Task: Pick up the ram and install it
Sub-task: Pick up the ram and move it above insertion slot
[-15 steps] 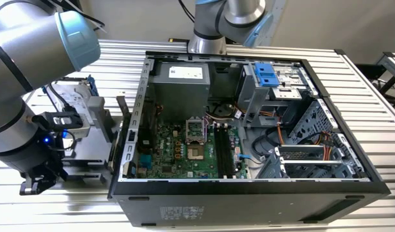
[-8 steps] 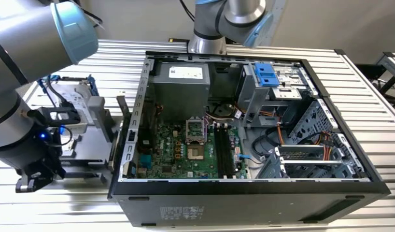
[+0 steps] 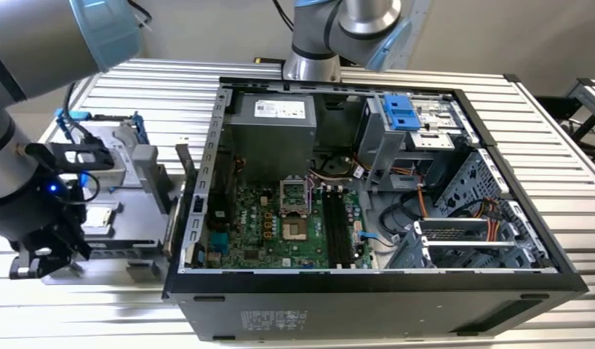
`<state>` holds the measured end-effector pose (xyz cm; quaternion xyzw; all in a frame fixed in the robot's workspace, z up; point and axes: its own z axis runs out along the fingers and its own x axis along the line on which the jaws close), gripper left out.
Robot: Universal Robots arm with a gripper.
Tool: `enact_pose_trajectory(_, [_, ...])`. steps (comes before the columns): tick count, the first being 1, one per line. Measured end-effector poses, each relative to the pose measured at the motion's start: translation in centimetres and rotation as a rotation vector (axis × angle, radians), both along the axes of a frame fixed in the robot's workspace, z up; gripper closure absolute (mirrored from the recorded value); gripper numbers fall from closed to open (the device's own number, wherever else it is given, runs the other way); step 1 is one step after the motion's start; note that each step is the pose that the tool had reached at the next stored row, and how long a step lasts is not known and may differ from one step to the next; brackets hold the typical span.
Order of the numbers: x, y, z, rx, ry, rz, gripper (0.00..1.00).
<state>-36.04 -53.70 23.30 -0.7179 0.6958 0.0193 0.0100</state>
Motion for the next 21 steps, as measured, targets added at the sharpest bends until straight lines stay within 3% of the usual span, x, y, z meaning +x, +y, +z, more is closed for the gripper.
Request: enact_pose_trajectory(21, [-0.01,0.02,9.52,-0.0001,-0.0001,0.0,1.0])
